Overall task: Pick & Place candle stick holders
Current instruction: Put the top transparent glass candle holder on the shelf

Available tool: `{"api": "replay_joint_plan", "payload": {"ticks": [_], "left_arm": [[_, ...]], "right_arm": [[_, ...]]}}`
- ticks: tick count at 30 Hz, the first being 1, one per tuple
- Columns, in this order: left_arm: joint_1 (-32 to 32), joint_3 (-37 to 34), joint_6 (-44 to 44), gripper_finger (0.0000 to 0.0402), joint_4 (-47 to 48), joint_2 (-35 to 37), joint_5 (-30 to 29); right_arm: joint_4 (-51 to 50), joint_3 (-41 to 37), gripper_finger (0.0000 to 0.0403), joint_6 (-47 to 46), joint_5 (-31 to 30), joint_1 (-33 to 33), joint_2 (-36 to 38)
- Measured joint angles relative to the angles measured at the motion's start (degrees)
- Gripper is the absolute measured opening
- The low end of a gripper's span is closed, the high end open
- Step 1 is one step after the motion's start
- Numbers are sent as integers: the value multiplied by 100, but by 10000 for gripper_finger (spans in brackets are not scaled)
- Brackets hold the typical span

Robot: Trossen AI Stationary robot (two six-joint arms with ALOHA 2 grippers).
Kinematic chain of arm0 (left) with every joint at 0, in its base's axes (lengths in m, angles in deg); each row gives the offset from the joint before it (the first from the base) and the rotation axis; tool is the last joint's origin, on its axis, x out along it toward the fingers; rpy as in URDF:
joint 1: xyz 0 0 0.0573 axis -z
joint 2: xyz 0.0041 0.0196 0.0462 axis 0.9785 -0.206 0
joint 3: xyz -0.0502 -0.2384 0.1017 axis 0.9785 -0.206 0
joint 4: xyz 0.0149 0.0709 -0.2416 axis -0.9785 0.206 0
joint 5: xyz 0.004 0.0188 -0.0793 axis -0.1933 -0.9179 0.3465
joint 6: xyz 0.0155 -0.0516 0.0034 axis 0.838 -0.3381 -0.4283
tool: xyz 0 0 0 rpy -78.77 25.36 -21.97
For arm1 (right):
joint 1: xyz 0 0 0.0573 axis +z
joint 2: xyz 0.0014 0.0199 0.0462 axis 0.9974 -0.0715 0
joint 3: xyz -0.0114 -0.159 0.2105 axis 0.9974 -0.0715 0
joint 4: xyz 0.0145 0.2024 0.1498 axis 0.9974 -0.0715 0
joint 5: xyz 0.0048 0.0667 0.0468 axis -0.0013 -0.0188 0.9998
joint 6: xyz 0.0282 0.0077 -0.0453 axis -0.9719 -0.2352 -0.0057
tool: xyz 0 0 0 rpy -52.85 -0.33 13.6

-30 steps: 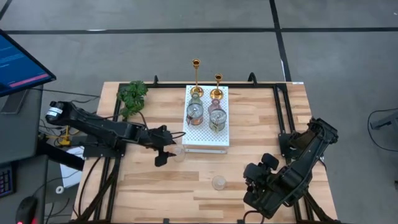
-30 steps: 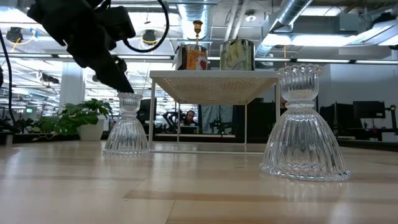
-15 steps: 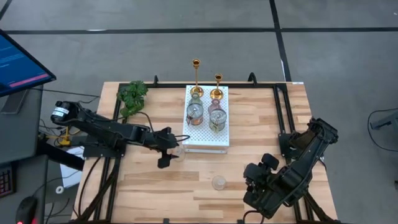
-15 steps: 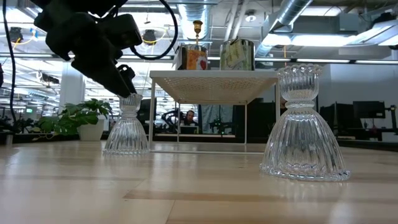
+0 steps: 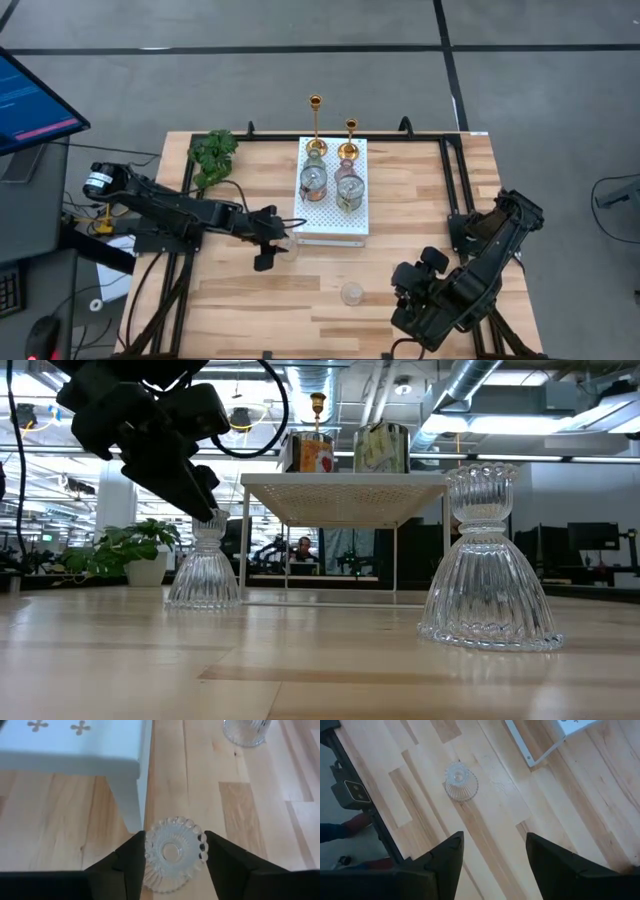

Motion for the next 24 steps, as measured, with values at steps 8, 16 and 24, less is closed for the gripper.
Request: {"api": "replay_joint_plan", "payload": {"ticks": [8, 16, 24], "left_arm": [[135, -11, -507, 176, 82, 247, -5], [588, 20, -1443, 175, 67, 992, -51], [920, 882, -1632, 175, 185, 1250, -474]], "right_arm": [[0, 2, 205, 0, 15, 0, -2], [0, 2, 205, 0, 13, 0, -2], [1, 0, 205, 0, 11, -62, -2]]}}
